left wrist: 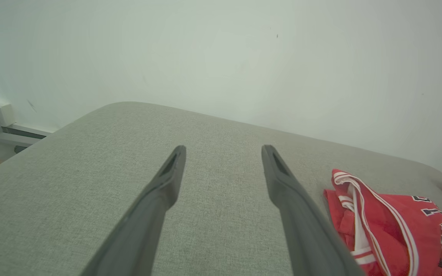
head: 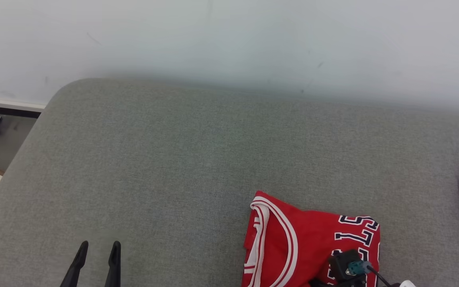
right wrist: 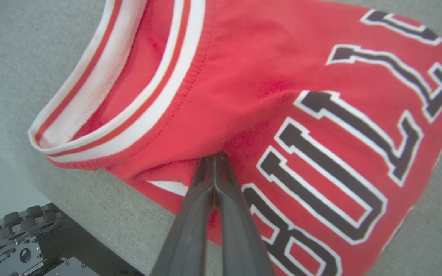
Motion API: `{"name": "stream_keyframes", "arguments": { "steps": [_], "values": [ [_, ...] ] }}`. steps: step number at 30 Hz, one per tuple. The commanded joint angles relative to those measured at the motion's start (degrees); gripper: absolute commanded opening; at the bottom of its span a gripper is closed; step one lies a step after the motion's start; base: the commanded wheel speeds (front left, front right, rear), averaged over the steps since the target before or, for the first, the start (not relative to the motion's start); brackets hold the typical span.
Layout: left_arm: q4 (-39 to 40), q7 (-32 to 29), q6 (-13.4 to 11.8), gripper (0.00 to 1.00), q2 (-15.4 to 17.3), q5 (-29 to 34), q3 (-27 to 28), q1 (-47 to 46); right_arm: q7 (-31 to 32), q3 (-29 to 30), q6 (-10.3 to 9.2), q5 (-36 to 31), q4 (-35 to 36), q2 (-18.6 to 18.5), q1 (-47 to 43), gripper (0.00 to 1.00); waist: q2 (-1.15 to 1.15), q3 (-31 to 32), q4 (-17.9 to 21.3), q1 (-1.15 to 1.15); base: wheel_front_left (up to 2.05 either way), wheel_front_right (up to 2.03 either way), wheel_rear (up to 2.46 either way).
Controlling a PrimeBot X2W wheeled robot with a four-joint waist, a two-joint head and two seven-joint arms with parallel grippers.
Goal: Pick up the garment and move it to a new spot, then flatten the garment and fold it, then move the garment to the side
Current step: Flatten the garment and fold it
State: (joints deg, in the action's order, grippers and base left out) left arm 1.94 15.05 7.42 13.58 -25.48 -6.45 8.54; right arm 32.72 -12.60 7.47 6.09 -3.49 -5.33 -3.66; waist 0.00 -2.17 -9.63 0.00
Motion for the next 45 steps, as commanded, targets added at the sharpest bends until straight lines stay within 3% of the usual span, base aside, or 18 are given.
{"name": "stream_keyframes", "arguments": {
  "steps": [1, 3, 5, 6, 8, 11, 12, 19, 22, 23, 24, 30, 31, 32, 33, 34, 35, 45],
  "values": [
    [-0.16, 0.16, 0.04, 1.00, 0.25, -0.65, 0.27, -0.39, 0.44, -0.39, 0.05, -0.29, -0.23, 0.30, -0.11, 0.31, 0.00, -0.19, -0.54, 0.00, 0.00, 0.00, 0.00],
    [-0.22, 0.16, 0.04, 1.00, 0.26, -0.71, 0.29, -0.35, 1.15, -0.67, 0.05, -0.81, -0.28, 0.14, -0.14, 0.29, 0.00, -0.26, -0.72, 0.00, 0.00, 0.00, 0.00],
    [-0.29, 0.16, 0.04, 1.00, 0.30, -0.77, 0.24, -0.42, 2.06, -0.92, 0.05, -0.96, -0.29, -0.03, -0.46, 0.04, 0.00, -0.27, -0.84, 0.00, 0.00, 0.00, 0.00],
    [-0.30, 0.17, 0.04, 1.00, 0.32, -0.83, 0.22, -0.47, 2.42, -1.07, 0.05, -1.07, -0.04, -0.10, -0.62, 0.06, 0.00, -0.28, -0.88, 0.00, 0.00, 0.00, 0.00],
    [-0.32, 0.16, 0.04, 1.00, 0.26, -0.91, 0.27, -0.62, 3.46, -1.54, 0.05, -1.09, 0.35, -0.29, -1.14, 0.34, 0.00, -0.34, -0.90, 0.00, 0.00, 0.00, 0.00],
    [-0.37, 0.16, 0.04, 1.00, 0.00, -0.79, 0.36, -0.85, 5.12, -2.08, 0.05, -0.26, 1.20, -0.65, -1.26, 0.33, 0.00, -0.46, -0.67, 0.00, 0.00, 0.00, 0.00],
    [-0.38, 0.16, 0.04, 1.00, -0.12, -0.69, 0.34, -0.91, 6.14, -2.43, 0.05, 0.21, 1.18, -0.88, -1.65, 0.19, 0.00, -0.51, -0.59, 0.00, 0.00, 0.00, 0.00],
    [-0.33, 0.16, 0.04, 1.00, -0.50, -0.20, 0.46, -1.03, 9.99, -4.68, 0.05, 4.78, 3.53, -2.30, -3.42, 0.16, 0.00, -0.84, 0.07, 0.00, 0.00, 0.00, 0.00],
    [-0.25, 0.16, 0.03, 1.00, -0.71, -0.01, 0.64, -0.94, 9.61, -5.18, 0.05, 8.26, 6.38, -2.62, -4.03, 0.45, 0.00, -1.02, 0.51, 0.00, 0.00, 0.00, 0.00],
    [-0.22, 0.16, 0.03, 1.00, -0.74, 0.08, 0.68, -0.95, 9.12, -4.98, 0.05, 8.91, 7.75, -2.81, -3.98, 0.64, 0.00, -1.03, 0.64, 0.00, 0.00, 0.00, 0.00],
    [-0.19, 0.16, 0.04, 1.00, -0.75, 0.12, 0.74, -0.98, 8.05, -4.41, 0.05, 9.13, 9.48, -3.01, -3.65, 1.00, 0.00, -1.04, 0.75, 0.00, 0.00, 0.00, 0.00],
    [0.14, 0.16, 0.03, 1.00, -0.78, 0.16, 0.82, -0.91, 2.72, 2.25, 0.05, 3.54, 15.46, -1.85, -1.77, 1.00, 0.00, -0.98, 1.37, 0.00, 0.00, 0.00, 0.00],
    [0.15, 0.16, 0.03, 1.00, -0.76, 0.16, 0.75, -0.96, 2.03, 2.93, 0.05, 2.06, 15.43, -1.82, -1.57, 0.93, 0.00, -1.02, 1.38, 0.00, 0.00, 0.00, 0.00],
    [0.17, 0.16, 0.03, 1.00, -0.73, 0.14, 0.62, -1.06, 1.21, 3.61, 0.05, 1.15, 15.01, -1.60, -1.28, 0.55, 0.00, -1.11, 1.37, 0.00, 0.00, 0.00, 0.00],
    [0.19, 0.16, 0.03, 1.00, -0.70, 0.11, 0.49, -1.21, 0.58, 3.86, 0.05, 0.69, 14.22, -1.19, -1.26, 0.47, 0.00, -1.20, 1.32, 0.00, 0.00, 0.00, 0.00],
    [0.21, 0.16, 0.03, 1.00, -0.64, 0.07, 0.31, -1.37, 0.37, 3.62, 0.05, 0.25, 13.11, -0.98, -1.60, 0.12, 0.00, -1.27, 1.22, 0.00, 0.00, 0.00, 0.00],
    [0.22, 0.16, 0.03, 1.00, -0.58, 0.01, 0.22, -1.53, 0.01, 3.22, 0.05, -0.02, 12.08, -0.80, -1.72, 0.00, 0.00, -1.36, 1.10, 0.00, 0.00, 0.00, 0.00],
    [-0.07, 0.16, 0.03, 1.00, -0.22, -0.35, -0.05, -1.57, -6.55, 0.94, 0.05, -1.74, -0.59, 0.58, 3.29, 0.00, 0.00, -1.94, -0.20, 0.00, 0.00, 0.00, 0.00]
  ]
}}
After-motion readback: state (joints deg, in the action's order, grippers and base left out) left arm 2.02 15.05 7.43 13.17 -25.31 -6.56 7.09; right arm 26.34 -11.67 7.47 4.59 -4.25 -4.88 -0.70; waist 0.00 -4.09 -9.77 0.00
